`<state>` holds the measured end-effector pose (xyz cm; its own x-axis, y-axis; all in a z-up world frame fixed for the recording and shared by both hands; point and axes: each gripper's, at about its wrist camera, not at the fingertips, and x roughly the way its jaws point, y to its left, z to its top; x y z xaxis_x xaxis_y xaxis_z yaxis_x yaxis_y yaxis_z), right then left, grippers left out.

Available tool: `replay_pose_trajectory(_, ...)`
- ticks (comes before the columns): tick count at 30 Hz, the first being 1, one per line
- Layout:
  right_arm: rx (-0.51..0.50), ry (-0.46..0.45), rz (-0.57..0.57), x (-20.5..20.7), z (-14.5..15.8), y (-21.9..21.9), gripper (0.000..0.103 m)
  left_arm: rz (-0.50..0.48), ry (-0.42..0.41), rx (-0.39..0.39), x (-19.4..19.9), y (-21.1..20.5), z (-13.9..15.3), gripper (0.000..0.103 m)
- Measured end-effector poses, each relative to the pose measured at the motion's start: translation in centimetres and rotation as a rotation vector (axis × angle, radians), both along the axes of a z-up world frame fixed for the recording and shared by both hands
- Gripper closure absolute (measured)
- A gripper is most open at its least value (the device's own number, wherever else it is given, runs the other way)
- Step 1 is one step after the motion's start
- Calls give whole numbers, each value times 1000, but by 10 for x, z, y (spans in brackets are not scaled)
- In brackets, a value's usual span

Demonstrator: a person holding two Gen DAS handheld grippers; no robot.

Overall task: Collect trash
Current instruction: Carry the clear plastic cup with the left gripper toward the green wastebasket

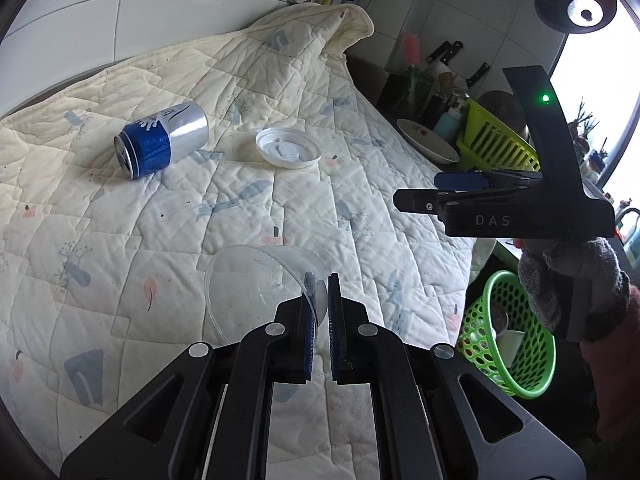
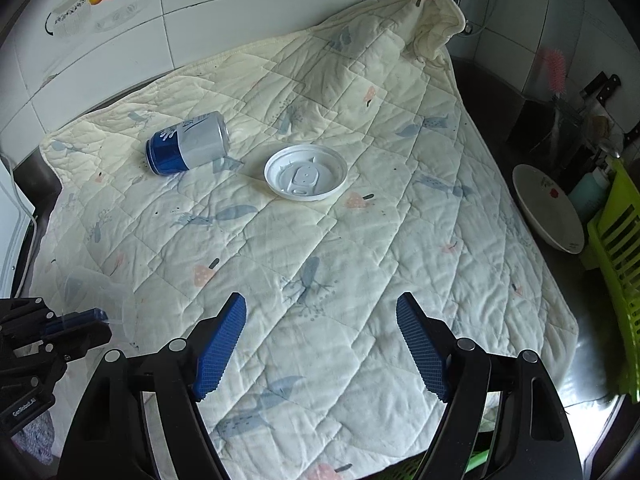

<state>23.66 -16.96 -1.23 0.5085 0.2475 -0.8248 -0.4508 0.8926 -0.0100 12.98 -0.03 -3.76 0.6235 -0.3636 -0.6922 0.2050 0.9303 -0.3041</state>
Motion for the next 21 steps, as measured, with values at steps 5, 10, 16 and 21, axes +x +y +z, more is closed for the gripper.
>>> replay_pose_trajectory(5,-6,6,-4,-2,-3,-4,28,-13,5,-8,0,-8,-2,98)
replay_pose_trajectory(10,-8,-6,-18,-5,6,-17,28,-54,2,-19,-6,-25,-2,98)
replay_pose_trajectory(16,0,-17,-36,-6,16,-30,28,-128,14,-20,-17,-57,-7,98)
replay_pose_trajectory(21,-5,-38,-38,-8,27,-35,28,-192,32,-19,-27,-84,-16,98)
